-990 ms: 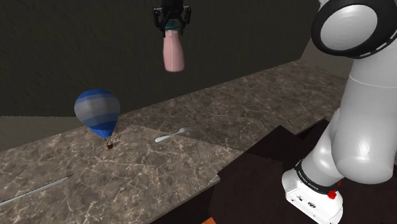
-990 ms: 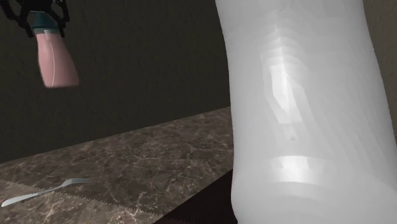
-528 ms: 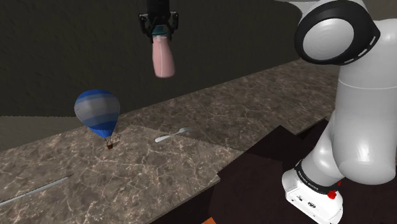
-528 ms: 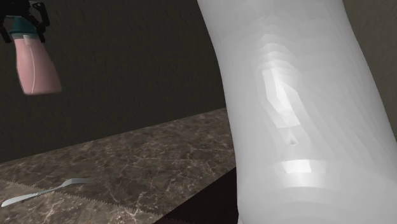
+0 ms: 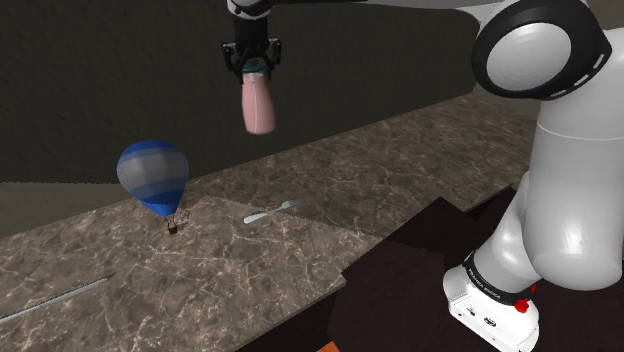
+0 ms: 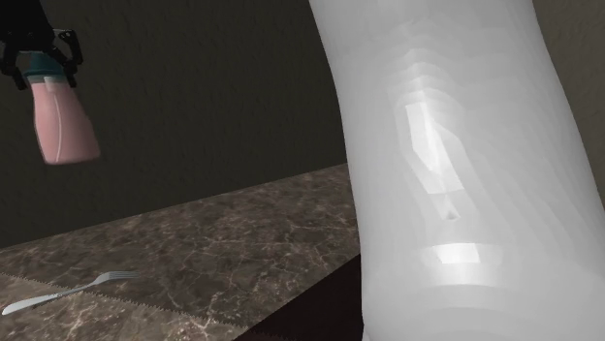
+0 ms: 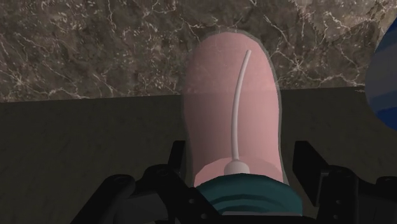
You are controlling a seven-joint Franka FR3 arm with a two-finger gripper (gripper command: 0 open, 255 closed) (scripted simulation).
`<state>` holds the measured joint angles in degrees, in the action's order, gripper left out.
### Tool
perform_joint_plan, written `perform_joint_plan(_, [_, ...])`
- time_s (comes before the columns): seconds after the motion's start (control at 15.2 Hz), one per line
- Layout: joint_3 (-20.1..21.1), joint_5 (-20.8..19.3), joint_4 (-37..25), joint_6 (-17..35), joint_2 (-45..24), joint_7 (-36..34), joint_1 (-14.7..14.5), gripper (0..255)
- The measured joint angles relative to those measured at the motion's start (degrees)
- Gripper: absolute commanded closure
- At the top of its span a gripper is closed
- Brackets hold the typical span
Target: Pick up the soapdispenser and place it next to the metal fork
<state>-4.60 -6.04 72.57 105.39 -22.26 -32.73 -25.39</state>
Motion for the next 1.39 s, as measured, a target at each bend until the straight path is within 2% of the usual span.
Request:
perform_joint_plan(0.66, [-0.02, -0.41, 9.42, 8.24, 1.13, -1.02, -0.11, 255])
perform_joint_plan(1.39, [-0.08, -0.74, 16.04, 16.03, -0.08, -1.94, -0.07, 255])
